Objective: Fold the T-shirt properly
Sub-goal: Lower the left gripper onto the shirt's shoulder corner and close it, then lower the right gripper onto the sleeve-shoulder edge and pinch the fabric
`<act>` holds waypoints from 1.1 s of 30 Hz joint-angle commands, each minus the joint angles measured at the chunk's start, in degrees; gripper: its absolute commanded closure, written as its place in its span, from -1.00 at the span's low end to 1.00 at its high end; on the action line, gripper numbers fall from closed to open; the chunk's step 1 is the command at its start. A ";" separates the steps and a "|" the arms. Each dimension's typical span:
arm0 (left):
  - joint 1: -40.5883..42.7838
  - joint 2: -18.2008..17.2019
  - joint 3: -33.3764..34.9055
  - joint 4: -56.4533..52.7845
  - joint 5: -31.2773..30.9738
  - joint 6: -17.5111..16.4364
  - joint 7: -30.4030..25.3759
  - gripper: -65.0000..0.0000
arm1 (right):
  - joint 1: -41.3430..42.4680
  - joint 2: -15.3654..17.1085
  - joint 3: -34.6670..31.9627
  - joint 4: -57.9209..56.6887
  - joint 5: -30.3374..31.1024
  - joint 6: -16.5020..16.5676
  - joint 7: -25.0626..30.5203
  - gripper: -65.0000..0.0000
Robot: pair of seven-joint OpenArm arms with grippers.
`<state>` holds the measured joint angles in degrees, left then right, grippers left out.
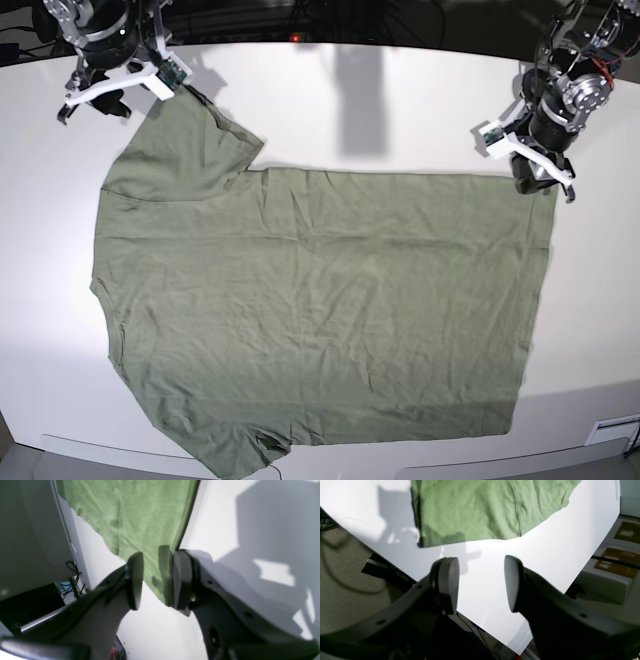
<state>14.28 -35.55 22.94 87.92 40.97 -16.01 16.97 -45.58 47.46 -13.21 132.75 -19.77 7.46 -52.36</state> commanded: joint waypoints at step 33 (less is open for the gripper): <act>-3.93 -0.66 0.02 -7.56 -0.46 -0.90 -5.95 1.00 | -0.15 -5.05 0.24 0.98 1.27 -4.48 0.90 0.08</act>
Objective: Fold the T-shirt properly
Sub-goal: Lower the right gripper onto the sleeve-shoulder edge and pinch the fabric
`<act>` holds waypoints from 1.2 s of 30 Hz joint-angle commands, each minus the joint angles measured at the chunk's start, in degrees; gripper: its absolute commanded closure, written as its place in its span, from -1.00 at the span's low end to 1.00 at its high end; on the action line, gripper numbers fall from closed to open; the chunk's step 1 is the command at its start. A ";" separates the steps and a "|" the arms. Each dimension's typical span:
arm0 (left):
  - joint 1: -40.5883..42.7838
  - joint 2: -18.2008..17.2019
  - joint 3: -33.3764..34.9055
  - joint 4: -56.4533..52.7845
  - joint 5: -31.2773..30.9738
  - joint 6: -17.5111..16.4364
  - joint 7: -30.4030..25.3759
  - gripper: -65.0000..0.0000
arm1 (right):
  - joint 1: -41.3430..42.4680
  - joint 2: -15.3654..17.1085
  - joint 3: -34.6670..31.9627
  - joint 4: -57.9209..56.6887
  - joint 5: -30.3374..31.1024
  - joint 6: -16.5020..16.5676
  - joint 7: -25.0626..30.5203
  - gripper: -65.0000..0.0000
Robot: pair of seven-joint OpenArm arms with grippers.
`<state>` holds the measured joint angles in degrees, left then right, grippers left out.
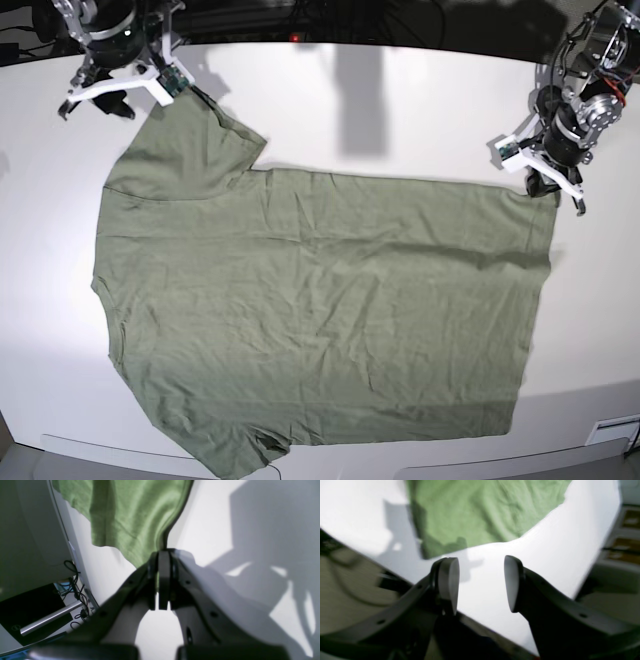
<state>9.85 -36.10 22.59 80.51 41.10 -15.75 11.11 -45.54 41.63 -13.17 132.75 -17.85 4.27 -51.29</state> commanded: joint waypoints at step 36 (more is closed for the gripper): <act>0.59 -0.11 0.37 -0.15 -0.61 -1.16 -0.11 1.00 | 9.79 -5.60 0.02 -22.82 4.96 9.49 6.80 -0.35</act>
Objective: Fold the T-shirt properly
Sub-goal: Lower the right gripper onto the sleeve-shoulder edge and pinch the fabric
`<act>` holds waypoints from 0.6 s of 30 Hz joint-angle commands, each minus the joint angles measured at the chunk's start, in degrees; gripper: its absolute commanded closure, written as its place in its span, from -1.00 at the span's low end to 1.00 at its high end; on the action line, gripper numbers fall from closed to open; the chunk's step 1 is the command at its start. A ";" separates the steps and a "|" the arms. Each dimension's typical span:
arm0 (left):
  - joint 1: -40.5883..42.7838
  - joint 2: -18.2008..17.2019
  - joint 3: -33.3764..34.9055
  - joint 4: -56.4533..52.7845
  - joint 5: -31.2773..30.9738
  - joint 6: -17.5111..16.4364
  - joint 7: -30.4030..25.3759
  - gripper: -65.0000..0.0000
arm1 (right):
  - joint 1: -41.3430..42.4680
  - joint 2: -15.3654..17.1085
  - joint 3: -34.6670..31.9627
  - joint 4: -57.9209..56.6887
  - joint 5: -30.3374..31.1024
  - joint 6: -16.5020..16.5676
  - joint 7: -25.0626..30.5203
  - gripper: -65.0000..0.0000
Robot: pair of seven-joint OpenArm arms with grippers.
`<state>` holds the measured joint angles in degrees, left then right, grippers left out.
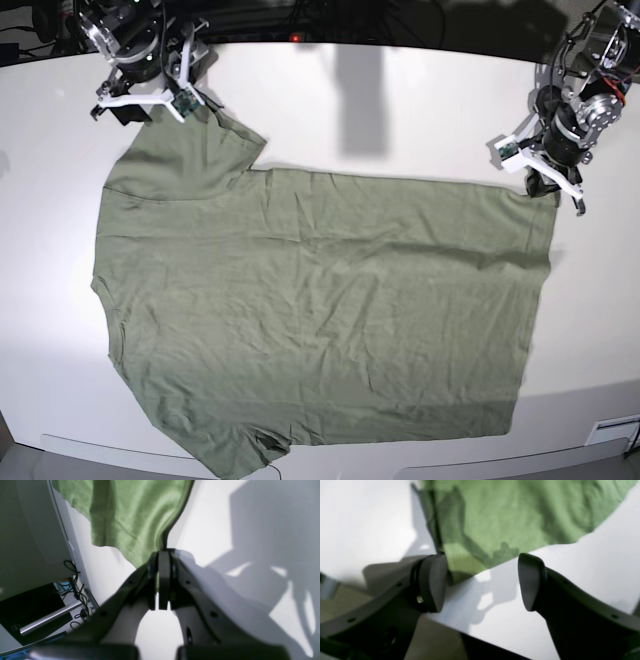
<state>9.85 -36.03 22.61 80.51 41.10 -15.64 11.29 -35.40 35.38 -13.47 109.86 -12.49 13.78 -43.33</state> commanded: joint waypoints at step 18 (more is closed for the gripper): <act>0.59 -0.20 0.35 -0.15 -0.59 -1.27 -0.46 1.00 | -0.33 4.37 0.33 -0.02 -8.39 1.90 1.70 0.28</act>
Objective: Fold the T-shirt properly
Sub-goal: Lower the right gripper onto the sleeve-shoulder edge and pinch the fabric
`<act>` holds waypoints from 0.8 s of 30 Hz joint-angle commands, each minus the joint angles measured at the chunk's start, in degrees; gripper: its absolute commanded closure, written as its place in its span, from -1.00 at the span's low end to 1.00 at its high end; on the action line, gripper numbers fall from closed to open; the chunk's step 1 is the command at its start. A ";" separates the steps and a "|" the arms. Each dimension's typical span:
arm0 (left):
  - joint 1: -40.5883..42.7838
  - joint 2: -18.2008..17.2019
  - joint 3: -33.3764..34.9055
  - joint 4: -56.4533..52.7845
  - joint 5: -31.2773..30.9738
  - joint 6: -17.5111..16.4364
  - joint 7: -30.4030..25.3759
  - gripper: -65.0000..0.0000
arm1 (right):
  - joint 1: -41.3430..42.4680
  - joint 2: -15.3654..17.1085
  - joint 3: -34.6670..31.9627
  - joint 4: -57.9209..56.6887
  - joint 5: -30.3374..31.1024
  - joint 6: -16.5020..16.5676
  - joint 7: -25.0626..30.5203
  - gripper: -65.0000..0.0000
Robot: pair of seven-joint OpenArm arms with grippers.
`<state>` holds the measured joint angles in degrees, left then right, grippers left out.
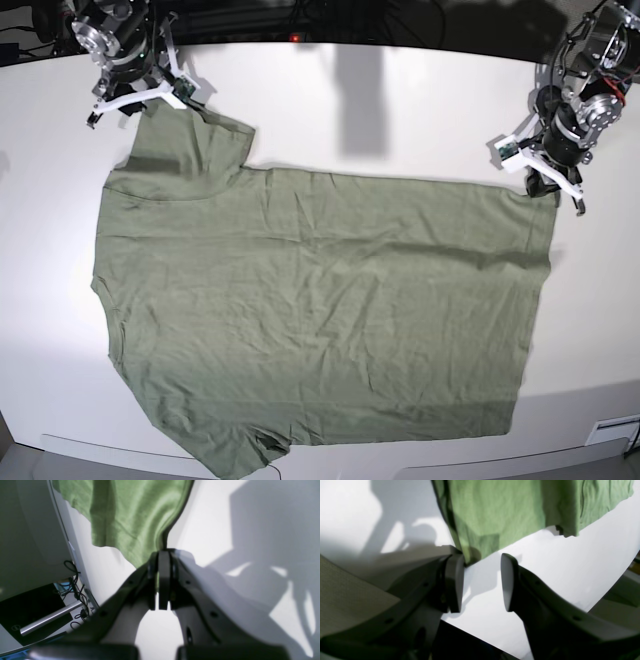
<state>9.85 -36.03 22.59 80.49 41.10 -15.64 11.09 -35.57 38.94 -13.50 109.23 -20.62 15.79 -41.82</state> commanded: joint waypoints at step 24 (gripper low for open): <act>0.94 -0.22 0.37 -0.04 -0.57 5.07 9.55 1.00 | 0.15 0.92 0.37 9.22 -4.70 -3.41 -0.20 1.00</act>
<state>10.35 -35.57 22.87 80.99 39.59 -10.50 18.70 -35.42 39.20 -13.50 117.23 -24.47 13.13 -42.46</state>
